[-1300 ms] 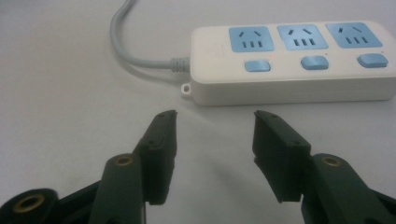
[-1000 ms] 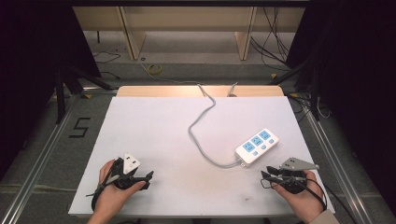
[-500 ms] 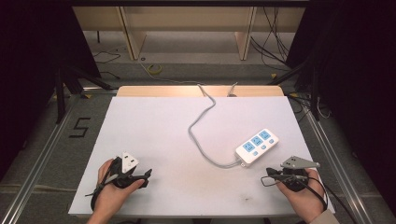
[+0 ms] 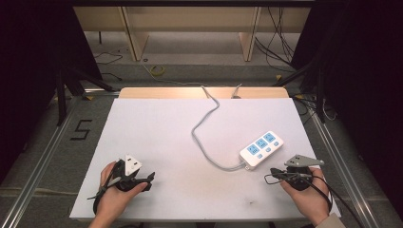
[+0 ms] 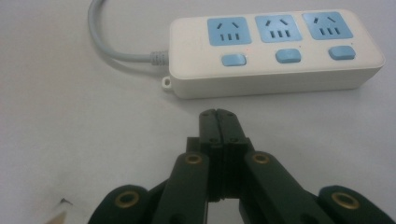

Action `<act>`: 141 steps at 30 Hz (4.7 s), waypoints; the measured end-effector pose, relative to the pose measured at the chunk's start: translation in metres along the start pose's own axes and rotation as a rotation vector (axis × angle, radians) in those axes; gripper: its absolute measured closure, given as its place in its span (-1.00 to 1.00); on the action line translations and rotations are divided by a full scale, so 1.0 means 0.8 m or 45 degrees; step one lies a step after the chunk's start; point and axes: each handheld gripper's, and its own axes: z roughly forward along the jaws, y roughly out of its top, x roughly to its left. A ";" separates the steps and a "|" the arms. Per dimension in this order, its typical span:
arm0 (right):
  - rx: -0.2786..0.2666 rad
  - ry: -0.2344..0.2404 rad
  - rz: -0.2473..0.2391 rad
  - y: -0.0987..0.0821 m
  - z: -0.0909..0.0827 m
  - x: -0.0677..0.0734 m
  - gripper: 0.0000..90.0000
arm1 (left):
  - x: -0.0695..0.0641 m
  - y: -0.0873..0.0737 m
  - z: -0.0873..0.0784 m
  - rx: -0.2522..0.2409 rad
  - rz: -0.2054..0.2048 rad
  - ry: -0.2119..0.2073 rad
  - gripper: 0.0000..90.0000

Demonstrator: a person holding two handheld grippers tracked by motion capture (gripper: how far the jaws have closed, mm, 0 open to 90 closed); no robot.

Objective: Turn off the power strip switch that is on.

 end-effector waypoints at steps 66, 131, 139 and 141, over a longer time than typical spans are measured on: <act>0.061 0.001 0.000 0.045 0.018 -0.014 1.00 | 0.001 0.001 0.003 0.015 0.007 0.003 -0.57; 0.127 0.007 -0.017 0.076 0.032 -0.020 1.00 | 0.001 0.001 0.004 0.021 0.008 0.004 -0.57; 0.133 0.007 -0.024 0.080 0.034 -0.020 1.00 | 0.001 0.001 0.004 0.021 0.009 0.004 -0.57; 0.135 0.007 -0.021 0.082 0.035 -0.020 1.00 | 0.001 0.001 0.004 0.022 0.009 0.004 -0.57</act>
